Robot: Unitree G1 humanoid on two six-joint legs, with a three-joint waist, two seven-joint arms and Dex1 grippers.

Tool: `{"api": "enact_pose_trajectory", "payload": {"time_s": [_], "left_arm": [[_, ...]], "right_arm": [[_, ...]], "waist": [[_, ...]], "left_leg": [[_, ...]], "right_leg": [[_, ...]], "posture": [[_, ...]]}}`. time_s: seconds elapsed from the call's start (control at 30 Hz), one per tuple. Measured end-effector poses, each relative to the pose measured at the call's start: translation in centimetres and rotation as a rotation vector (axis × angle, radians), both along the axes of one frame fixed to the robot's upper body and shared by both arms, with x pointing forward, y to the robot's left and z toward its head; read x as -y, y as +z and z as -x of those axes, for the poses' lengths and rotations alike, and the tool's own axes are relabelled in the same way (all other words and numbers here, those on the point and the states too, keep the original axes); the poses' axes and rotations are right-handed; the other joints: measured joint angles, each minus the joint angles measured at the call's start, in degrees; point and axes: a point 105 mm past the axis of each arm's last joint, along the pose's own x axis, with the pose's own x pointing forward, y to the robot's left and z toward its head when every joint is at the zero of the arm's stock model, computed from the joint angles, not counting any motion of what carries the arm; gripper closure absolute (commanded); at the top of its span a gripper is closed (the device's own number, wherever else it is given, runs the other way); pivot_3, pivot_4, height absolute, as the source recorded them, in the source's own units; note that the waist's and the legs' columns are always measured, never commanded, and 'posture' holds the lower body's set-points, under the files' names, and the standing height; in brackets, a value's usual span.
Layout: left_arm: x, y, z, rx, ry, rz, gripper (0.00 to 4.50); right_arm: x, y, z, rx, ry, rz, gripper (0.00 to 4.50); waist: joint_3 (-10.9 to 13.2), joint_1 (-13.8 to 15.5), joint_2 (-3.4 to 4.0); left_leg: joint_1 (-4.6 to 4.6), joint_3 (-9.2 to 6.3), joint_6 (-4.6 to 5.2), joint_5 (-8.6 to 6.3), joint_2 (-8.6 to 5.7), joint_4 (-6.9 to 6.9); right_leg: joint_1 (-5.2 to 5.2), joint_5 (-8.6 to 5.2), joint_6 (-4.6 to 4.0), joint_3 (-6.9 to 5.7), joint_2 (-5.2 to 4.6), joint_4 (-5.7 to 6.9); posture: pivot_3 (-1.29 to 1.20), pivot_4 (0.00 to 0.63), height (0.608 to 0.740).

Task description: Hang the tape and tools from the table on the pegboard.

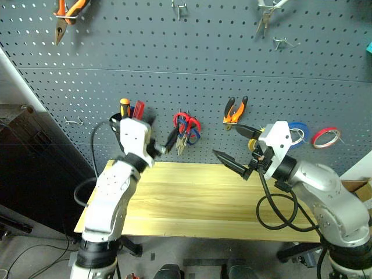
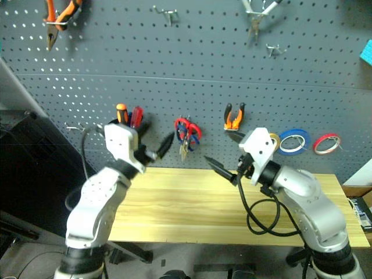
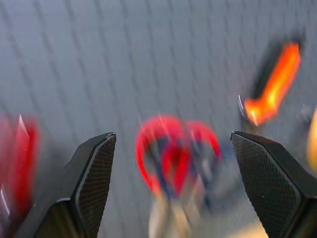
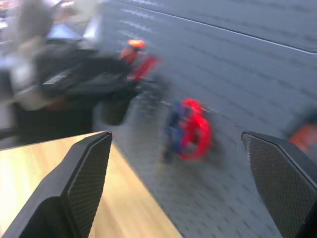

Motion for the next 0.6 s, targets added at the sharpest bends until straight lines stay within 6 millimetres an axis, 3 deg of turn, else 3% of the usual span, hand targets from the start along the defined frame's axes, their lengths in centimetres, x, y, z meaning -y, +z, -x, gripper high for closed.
{"api": "enact_pose_trajectory", "payload": {"time_s": [0.1, 0.23, 0.33, 0.6], "left_arm": [[-1.2, -1.8, 0.2, -0.049, 0.057, -0.039, 0.57], [-3.7, -5.6, -0.4, -0.162, 0.198, -0.103, 0.57], [-3.8, -7.4, -0.2, -0.196, 0.196, -0.107, 0.57], [-4.3, -11.8, -0.3, -0.278, 0.231, -0.097, 0.57]], "right_arm": [[2.3, -2.4, -0.6, -0.017, -0.186, -0.058, 0.0], [6.2, -8.6, -0.6, -0.128, -0.425, -0.041, 0.0], [8.7, -12.5, -0.2, -0.199, -0.559, -0.021, 0.0], [16.7, -17.5, 1.2, -0.268, -0.959, -0.043, 0.0]], "waist": [[-0.3, 0.0, 0.41], [-0.9, 0.0, 0.84], [-1.1, 0.0, 0.84], [-2.1, -0.1, 1.39]], "left_leg": [[0.53, 0.08, 0.04, -0.02, -0.01, -0.08], [1.22, 0.06, 0.1, -0.05, -0.03, -0.12], [1.27, 0.07, 0.09, -0.05, -0.03, -0.11], [1.3, 0.08, 0.09, -0.05, -0.02, -0.2]], "right_leg": [[0.47, -0.01, -0.01, 0.1, 0.03, 0.01], [1.32, -0.03, 0.01, 0.06, 0.05, -0.23], [1.36, -0.03, 0.0, 0.1, 0.06, -0.23], [1.36, -0.04, -0.02, 0.17, 0.08, -0.25]], "posture": [[0.07, 0.029, 0.74], [0.06, 0.018, 0.74], [0.06, 0.009, 0.74], [0.05, 0.0, 0.74]]}}
